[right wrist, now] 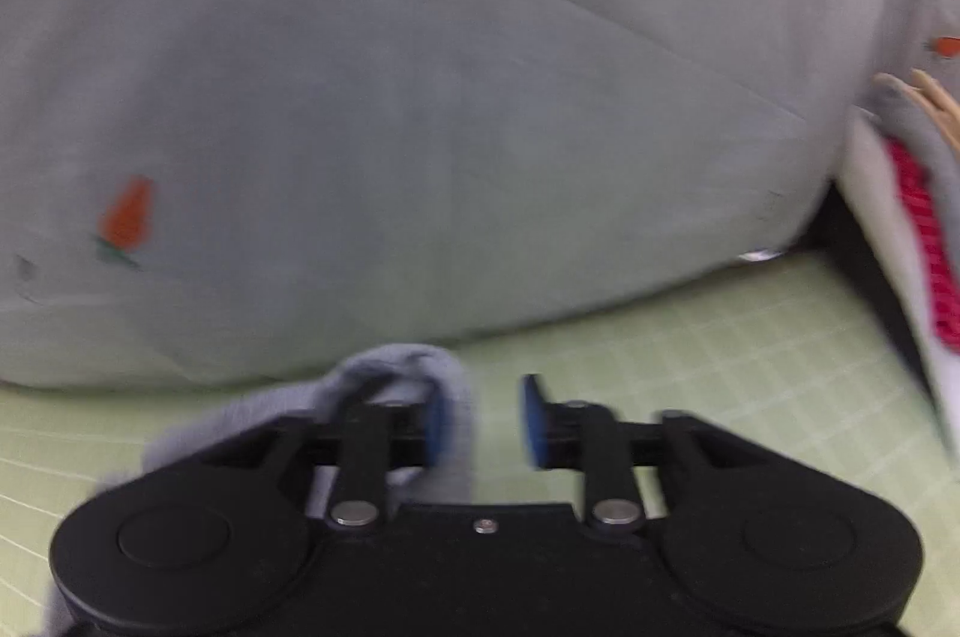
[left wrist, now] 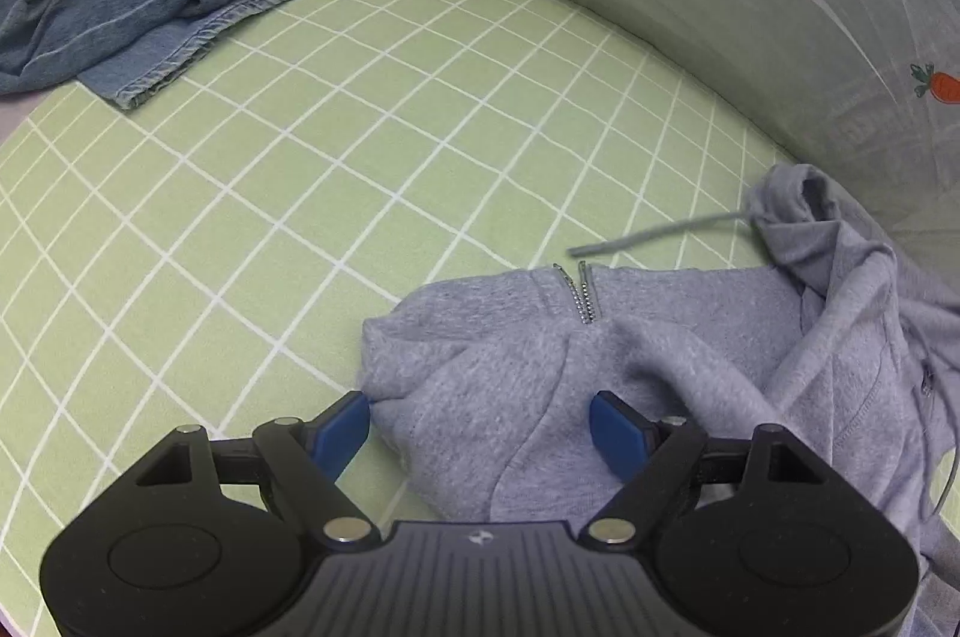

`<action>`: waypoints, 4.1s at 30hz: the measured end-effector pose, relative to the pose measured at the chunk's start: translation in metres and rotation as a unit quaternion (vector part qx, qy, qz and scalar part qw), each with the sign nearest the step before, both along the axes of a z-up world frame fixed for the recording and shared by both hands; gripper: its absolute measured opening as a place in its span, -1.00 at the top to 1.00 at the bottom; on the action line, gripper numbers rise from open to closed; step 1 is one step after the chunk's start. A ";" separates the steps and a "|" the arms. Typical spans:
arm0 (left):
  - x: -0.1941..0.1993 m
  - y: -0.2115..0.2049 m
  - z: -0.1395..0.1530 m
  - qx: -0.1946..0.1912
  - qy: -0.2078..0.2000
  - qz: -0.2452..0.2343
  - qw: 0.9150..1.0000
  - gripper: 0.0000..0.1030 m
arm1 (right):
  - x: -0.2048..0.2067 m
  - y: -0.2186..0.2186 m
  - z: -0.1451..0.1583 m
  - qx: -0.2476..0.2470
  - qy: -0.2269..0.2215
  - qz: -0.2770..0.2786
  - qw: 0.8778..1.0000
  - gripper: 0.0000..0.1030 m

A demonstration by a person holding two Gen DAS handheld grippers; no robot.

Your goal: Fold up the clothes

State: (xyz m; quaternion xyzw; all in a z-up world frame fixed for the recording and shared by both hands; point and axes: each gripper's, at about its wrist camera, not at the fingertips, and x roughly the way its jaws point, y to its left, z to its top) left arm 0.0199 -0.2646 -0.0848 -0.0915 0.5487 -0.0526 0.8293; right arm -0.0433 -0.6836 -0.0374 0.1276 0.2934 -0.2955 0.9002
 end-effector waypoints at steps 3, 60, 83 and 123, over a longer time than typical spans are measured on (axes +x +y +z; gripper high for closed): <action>-0.001 0.000 0.001 0.001 -0.006 -0.005 1.000 -0.58 | -0.021 -0.003 -0.012 0.013 0.025 -0.011 1.000 -0.07; -0.035 0.005 -0.004 0.087 0.024 0.029 0.996 -1.00 | -0.113 -0.001 -0.096 0.062 0.131 0.104 0.984 -1.00; -0.034 0.014 -0.025 0.052 0.047 0.085 0.994 -1.00 | -0.218 -0.126 -0.078 -0.062 0.247 -0.181 0.950 -0.03; -0.077 0.013 0.035 -0.042 -0.053 -0.121 0.990 0.77 | -0.223 0.104 -0.090 0.057 0.161 -0.070 0.983 -0.83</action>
